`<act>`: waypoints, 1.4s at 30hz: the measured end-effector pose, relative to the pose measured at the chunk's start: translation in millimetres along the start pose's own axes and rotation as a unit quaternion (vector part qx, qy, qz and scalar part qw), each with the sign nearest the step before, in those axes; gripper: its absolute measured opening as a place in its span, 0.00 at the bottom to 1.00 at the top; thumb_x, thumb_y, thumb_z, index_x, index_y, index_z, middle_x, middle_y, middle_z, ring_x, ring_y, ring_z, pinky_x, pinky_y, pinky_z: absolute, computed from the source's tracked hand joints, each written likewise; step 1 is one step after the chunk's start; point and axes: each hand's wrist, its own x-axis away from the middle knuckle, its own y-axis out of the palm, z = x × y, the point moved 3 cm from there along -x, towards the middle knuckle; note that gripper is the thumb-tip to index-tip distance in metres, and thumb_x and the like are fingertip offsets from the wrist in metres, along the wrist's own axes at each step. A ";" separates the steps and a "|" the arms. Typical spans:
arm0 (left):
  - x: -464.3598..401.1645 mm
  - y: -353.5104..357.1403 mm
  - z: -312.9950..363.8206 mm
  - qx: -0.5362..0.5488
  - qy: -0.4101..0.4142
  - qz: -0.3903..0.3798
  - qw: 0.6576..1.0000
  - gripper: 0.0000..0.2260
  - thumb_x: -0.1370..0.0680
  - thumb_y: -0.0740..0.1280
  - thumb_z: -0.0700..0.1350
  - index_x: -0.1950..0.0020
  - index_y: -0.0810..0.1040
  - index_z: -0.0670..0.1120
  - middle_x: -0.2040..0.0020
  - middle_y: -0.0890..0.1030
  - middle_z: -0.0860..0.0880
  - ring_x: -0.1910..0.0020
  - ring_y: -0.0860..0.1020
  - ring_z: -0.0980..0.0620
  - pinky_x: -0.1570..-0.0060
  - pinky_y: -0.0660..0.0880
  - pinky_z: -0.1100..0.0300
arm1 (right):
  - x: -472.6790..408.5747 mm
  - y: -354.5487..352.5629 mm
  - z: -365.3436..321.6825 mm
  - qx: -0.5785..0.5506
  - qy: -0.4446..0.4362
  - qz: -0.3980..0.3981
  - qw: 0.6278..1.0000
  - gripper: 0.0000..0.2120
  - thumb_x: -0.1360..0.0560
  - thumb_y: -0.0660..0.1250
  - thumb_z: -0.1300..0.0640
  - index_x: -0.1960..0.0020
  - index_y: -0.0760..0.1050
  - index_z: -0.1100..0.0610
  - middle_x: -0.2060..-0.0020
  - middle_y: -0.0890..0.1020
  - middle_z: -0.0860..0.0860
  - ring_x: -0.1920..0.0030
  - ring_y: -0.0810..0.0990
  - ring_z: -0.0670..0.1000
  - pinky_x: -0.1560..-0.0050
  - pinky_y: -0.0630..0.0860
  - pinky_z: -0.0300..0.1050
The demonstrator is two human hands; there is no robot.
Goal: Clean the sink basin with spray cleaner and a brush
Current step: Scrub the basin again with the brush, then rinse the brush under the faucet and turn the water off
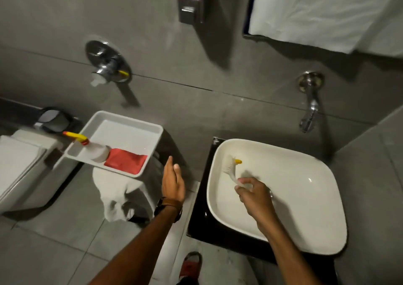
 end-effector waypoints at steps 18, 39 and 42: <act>-1.0 111.3 234.7 0.013 0.275 -0.180 0.944 0.10 0.21 0.67 0.51 0.45 0.85 0.50 0.50 0.86 0.50 0.46 0.82 0.49 0.46 0.77 0.52 | -12.0 -79.1 -5.2 -0.158 0.054 0.163 0.972 0.09 0.22 0.71 0.54 0.58 0.83 0.56 0.75 0.81 0.48 0.73 0.74 0.49 0.67 0.68 0.41; -6.3 200.4 267.0 0.185 0.074 -0.368 0.908 0.11 0.20 0.63 0.38 0.43 0.82 0.46 0.49 0.84 0.54 0.49 0.80 0.60 0.47 0.73 0.64 | -22.2 -145.6 1.7 -0.246 0.080 0.211 0.943 0.07 0.21 0.70 0.56 0.58 0.82 0.54 0.71 0.79 0.49 0.76 0.66 0.47 0.70 0.61 0.40; -11.0 199.0 263.9 0.165 0.135 -0.384 0.898 0.11 0.19 0.65 0.40 0.38 0.80 0.41 0.43 0.83 0.49 0.40 0.79 0.52 0.38 0.73 0.60 | -26.0 -145.2 3.4 -0.264 0.094 0.200 0.939 0.06 0.21 0.69 0.56 0.56 0.82 0.54 0.70 0.79 0.50 0.78 0.64 0.46 0.74 0.58 0.37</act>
